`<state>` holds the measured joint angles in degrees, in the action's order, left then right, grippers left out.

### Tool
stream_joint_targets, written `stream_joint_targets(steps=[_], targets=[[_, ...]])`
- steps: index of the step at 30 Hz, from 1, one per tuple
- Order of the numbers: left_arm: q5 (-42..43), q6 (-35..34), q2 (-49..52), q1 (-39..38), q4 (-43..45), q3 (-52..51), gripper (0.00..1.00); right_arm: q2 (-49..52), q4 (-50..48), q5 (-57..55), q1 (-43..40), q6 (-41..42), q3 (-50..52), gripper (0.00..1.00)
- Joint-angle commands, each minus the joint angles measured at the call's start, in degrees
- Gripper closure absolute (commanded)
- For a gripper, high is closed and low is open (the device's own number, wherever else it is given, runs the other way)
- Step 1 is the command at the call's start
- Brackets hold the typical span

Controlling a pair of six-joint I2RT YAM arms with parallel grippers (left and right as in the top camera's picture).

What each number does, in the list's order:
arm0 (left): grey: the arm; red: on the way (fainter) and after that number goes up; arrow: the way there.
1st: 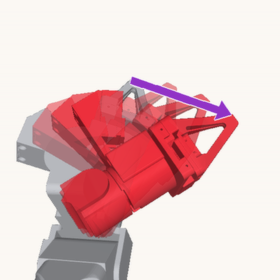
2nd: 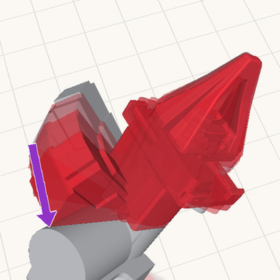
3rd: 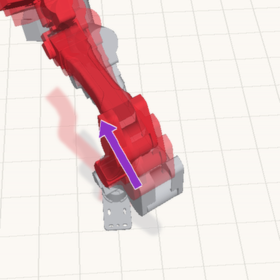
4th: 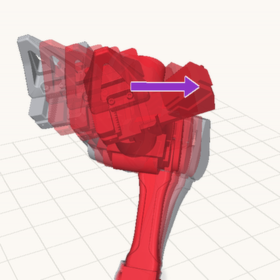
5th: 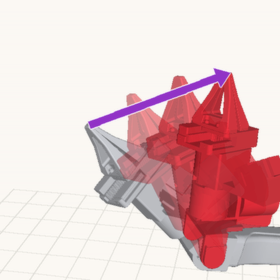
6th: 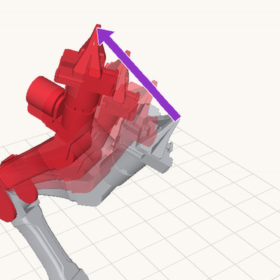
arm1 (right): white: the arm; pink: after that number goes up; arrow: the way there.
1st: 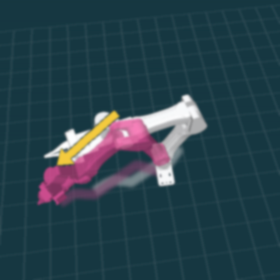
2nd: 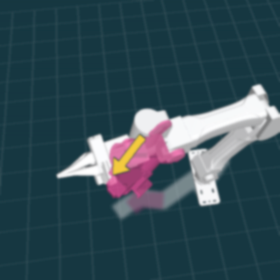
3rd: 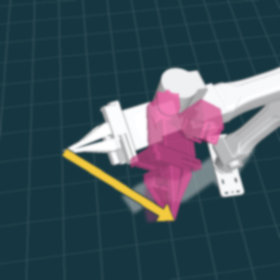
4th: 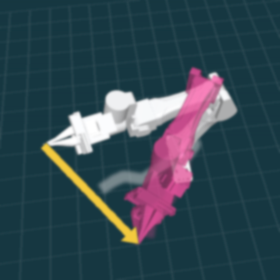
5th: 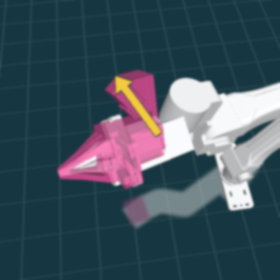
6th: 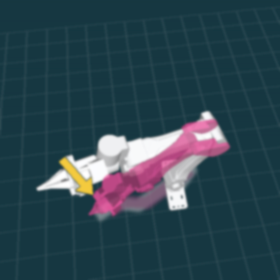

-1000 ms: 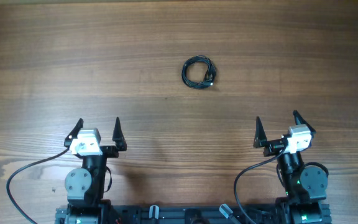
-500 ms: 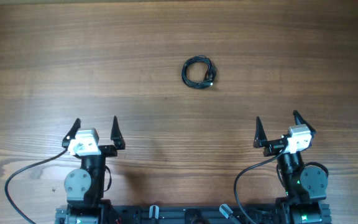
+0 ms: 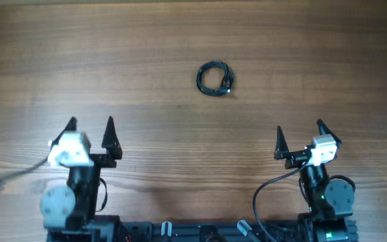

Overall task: Untangle cables
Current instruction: 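Move both grippers forward toward the coiled black cable bundle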

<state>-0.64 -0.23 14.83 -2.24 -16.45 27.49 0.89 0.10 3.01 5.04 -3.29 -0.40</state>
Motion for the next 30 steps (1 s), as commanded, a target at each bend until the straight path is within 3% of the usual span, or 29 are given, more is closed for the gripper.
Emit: stream_joint_targets(steps=[1,2,9,12,15,18,21,23,30], targets=[[2.6,-0.2,13.4,0.1,-4.9,13.4,0.17,-0.6,-0.2,0.7,-0.2,0.4,0.1,0.0],[2.5,-0.2,17.2,0.1,-7.3,17.7,0.0,-0.6,-0.2,0.7,-0.2,0.4,0.1,0.0],[2.6,-0.2,40.5,0.1,-20.8,41.0,0.0,-0.6,-4.0,2.4,-0.2,0.5,0.1,0.0],[2.8,-0.1,43.0,0.1,-21.5,44.2,0.0,-0.6,-13.8,5.1,-0.2,1.2,-0.5,0.0],[2.7,3.3,42.6,0.1,-21.5,44.2,0.0,-0.6,-15.9,6.5,-0.2,2.1,-4.8,0.0],[2.8,4.5,42.6,0.1,-22.0,44.2,0.0,-0.5,-5.3,5.6,-0.2,8.2,-16.1,0.0],[3.2,4.5,42.7,0.1,-21.7,44.2,0.0,3.2,15.0,-0.6,-0.2,6.6,-33.2,0.0],[3.2,4.5,42.7,0.1,-21.7,44.2,0.0,7.2,23.0,-2.2,-0.2,4.1,-41.2,0.0],[3.9,4.3,44.5,0.1,-23.1,44.2,0.0,40.7,44.2,-0.7,-0.2,3.8,-70.7,0.0]])
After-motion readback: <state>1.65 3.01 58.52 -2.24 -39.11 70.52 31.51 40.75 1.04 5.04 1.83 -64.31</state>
